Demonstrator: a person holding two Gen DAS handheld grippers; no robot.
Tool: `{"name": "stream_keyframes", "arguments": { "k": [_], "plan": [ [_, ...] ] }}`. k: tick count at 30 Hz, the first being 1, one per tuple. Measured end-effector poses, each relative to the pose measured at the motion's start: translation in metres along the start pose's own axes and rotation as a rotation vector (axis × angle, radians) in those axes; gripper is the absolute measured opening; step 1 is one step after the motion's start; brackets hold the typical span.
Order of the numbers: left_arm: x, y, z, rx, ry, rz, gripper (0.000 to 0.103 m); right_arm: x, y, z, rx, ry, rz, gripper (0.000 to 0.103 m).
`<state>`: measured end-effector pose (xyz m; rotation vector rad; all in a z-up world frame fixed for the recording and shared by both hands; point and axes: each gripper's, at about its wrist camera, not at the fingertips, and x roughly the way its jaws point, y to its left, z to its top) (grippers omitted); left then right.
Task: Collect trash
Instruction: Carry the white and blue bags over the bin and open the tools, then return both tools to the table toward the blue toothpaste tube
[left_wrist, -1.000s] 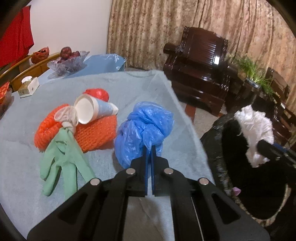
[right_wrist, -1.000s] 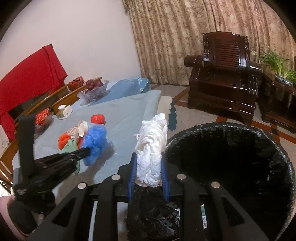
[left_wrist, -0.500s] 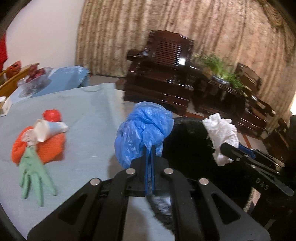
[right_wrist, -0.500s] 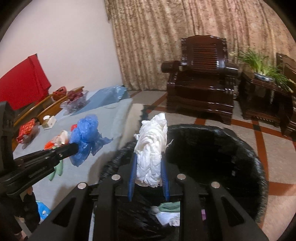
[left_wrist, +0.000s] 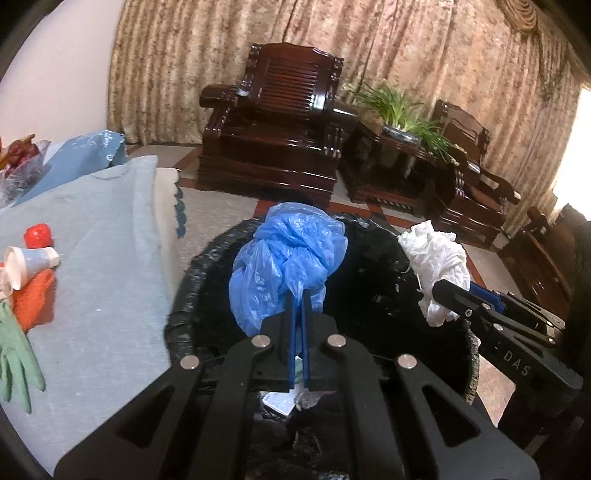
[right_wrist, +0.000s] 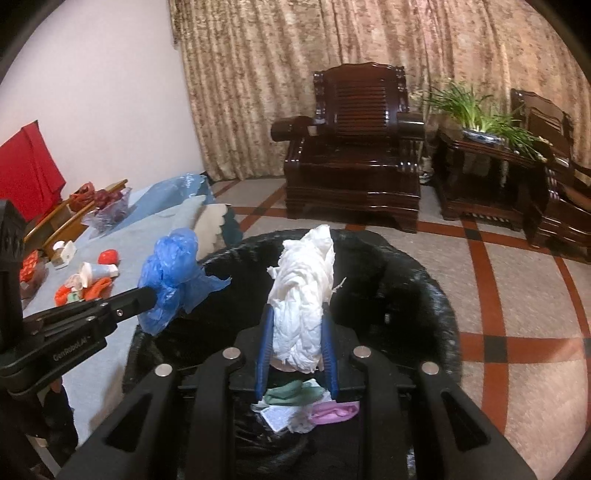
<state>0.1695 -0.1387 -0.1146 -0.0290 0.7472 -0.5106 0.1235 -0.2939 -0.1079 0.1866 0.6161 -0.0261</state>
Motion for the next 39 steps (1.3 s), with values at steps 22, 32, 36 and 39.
{"name": "stream_keyframes", "arguments": {
  "k": [22,32,36,39],
  "plan": [
    [0.015,-0.012,-0.001,0.017,0.051,-0.044,0.020,-0.001,-0.011,-0.008,0.008,0.012,-0.032,0.033],
    [-0.015,0.012,-0.006,-0.001,-0.001,0.008,0.063,-0.010,-0.022,-0.013,0.029,0.001,-0.059,0.081],
    [-0.044,0.036,-0.013,-0.022,-0.015,0.044,0.065,-0.011,0.001,-0.011,-0.010,-0.017,-0.008,0.083],
    [-0.069,0.060,-0.021,-0.044,-0.022,0.091,0.065,-0.011,0.026,-0.010,-0.039,-0.022,0.053,0.083]
  ]
}}
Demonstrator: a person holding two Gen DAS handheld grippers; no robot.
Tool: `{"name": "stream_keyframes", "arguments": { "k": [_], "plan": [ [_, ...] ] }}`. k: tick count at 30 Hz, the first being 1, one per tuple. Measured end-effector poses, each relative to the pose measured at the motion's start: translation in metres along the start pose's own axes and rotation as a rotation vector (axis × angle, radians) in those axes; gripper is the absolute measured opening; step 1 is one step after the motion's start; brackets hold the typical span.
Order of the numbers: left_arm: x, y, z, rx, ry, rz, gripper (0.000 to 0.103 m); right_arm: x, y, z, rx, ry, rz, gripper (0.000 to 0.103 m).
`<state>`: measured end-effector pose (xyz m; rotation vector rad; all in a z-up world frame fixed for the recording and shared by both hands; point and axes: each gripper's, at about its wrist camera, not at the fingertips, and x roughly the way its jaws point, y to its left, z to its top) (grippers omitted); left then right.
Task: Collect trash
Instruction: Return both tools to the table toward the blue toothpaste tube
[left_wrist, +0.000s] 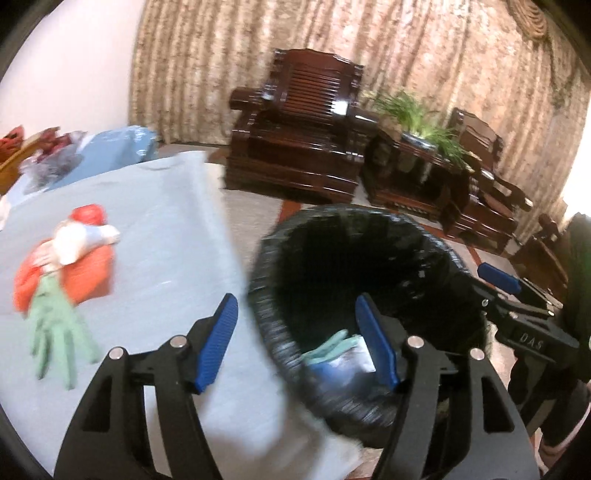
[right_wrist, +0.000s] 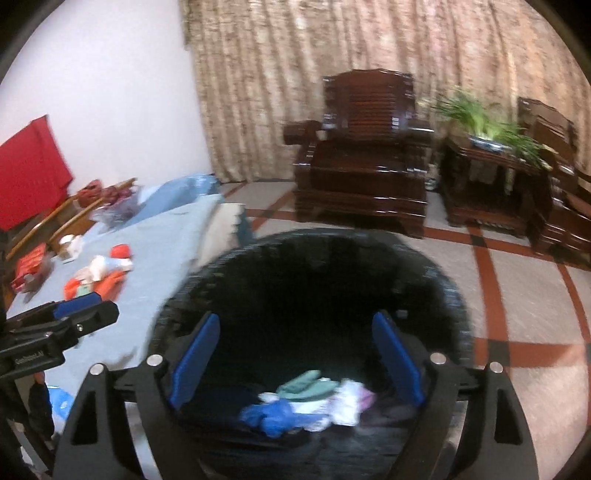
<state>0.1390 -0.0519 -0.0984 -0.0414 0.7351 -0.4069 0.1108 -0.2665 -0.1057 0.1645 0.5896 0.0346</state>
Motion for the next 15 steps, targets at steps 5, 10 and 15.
{"name": "stream_keyframes", "arguments": {
  "k": [5,10,15],
  "plan": [
    [-0.044,0.049,-0.014,-0.067,-0.014,0.105,0.065,0.002,0.052,-0.002,-0.031,-0.006,0.132,0.083],
    [-0.086,0.091,-0.036,-0.128,-0.029,0.205,0.065,-0.001,0.109,-0.004,-0.114,-0.013,0.255,0.083],
    [-0.116,0.128,-0.068,-0.179,-0.006,0.290,0.063,0.000,0.158,-0.014,-0.197,0.001,0.350,0.083]
  ]
}}
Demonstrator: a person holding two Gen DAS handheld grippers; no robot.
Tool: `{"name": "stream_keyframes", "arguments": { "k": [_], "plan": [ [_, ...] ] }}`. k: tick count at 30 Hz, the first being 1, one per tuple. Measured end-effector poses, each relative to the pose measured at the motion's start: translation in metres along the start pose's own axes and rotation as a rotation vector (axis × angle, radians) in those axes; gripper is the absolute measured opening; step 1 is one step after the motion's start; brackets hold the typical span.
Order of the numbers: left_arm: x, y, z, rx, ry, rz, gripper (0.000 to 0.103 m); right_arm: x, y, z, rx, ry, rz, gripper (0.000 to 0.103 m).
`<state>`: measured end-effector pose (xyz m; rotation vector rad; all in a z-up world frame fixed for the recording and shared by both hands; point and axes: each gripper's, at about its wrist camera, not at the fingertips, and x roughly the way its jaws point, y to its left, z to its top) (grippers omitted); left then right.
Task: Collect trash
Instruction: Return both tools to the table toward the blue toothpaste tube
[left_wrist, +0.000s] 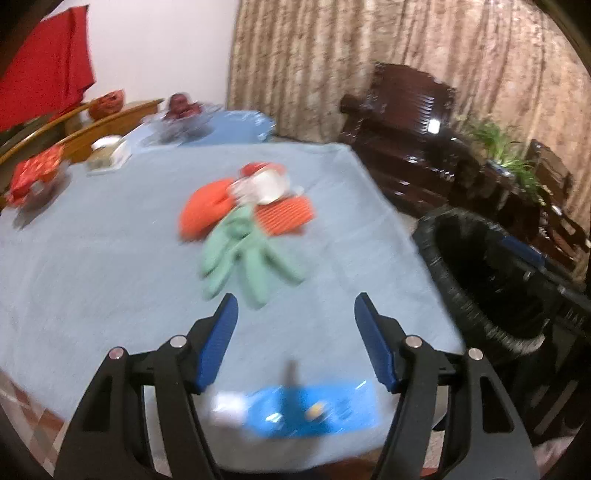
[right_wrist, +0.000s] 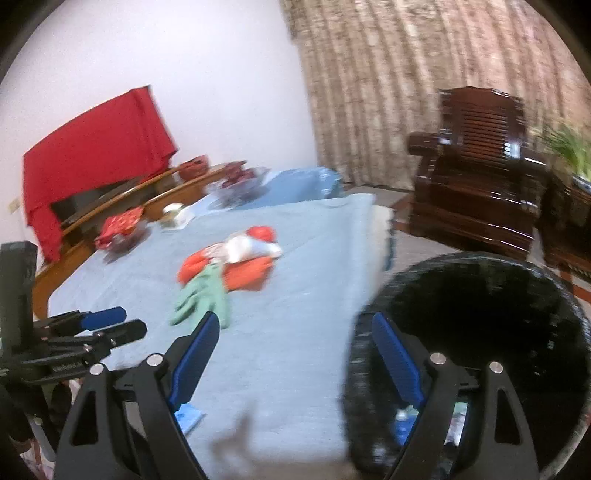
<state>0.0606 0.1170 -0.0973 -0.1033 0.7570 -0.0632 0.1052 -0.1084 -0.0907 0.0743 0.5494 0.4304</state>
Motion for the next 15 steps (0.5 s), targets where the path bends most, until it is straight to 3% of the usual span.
{"name": "stream_keyframes", "arguments": {
  "k": [7,15],
  "plan": [
    [0.006,0.031,-0.035,-0.025,0.060,0.039,0.059,0.023,0.032,-0.014,-0.042,0.059,0.050,0.083],
    [0.025,0.047,-0.053,-0.076,0.120,0.015,0.056,0.029,0.039,-0.020,-0.060,0.084,0.040,0.083]
  ]
}}
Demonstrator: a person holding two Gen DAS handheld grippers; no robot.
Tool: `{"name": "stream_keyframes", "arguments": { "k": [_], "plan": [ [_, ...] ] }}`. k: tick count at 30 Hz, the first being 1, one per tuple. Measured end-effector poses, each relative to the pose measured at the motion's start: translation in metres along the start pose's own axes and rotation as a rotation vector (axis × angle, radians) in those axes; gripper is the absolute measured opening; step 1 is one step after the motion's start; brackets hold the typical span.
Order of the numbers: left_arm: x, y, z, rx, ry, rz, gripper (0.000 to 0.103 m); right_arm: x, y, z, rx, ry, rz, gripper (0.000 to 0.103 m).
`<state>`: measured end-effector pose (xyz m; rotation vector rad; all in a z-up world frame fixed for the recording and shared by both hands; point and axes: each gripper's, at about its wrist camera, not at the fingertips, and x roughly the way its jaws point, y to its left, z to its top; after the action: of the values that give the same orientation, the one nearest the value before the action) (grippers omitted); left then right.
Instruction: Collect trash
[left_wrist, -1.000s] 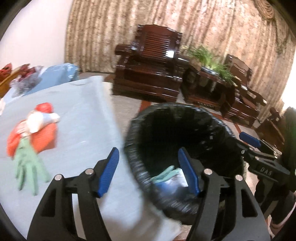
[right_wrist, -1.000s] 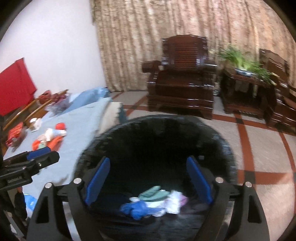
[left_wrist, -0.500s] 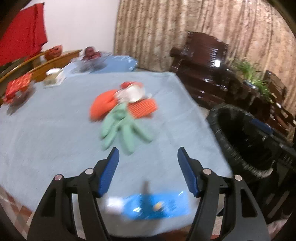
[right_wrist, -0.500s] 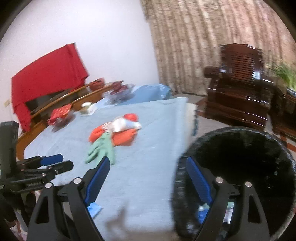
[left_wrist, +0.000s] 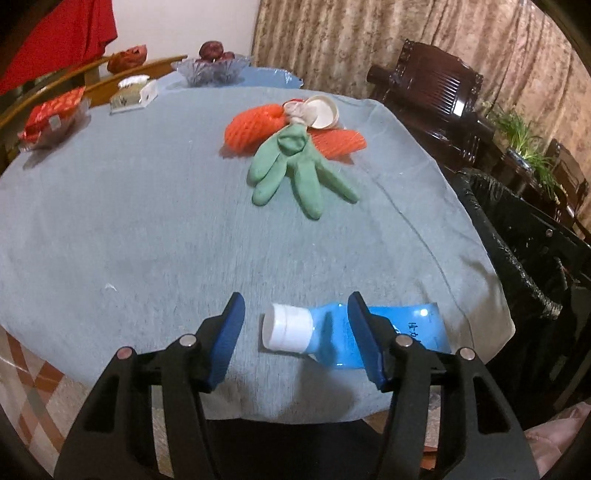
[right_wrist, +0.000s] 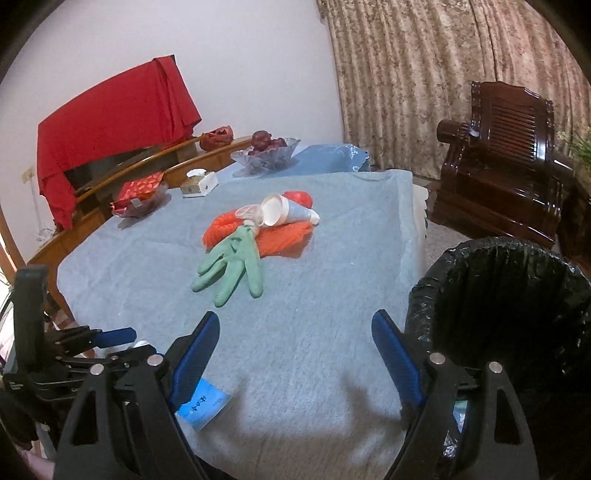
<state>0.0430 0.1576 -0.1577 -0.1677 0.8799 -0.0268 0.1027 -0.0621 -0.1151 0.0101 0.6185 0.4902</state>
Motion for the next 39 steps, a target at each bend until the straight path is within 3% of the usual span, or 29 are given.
{"name": "stream_keyframes", "arguments": {
  "k": [4,8,12,23,37,38,39],
  "plan": [
    [0.009,0.003,-0.001,-0.014,0.036,-0.011,0.055,0.001,0.000,-0.002,-0.004,0.009,0.001,0.083],
    [0.015,0.000,-0.004,-0.004,0.066,-0.016,0.040,0.003,0.000,-0.001,-0.008,0.010,-0.001,0.083],
    [0.016,-0.005,-0.006,0.014,0.072,-0.020,0.039,0.003,0.000,-0.001,-0.005,0.009,-0.002,0.083],
    [0.014,-0.005,0.002,0.018,0.025,0.008,0.035,0.003,-0.001,-0.001,-0.004,0.005,-0.004,0.083],
    [0.024,-0.008,0.041,-0.010,-0.065,0.013,0.027,0.002,-0.010,0.004,0.002,0.000,-0.014,0.083],
    [0.025,-0.008,0.042,-0.010,-0.069,0.012,0.019,0.002,-0.011,0.005,0.004,0.000,-0.016,0.083],
    [0.025,-0.008,0.045,-0.008,-0.077,0.011,0.003,0.003,-0.011,0.006,0.005,0.000,-0.017,0.083]
  ]
}}
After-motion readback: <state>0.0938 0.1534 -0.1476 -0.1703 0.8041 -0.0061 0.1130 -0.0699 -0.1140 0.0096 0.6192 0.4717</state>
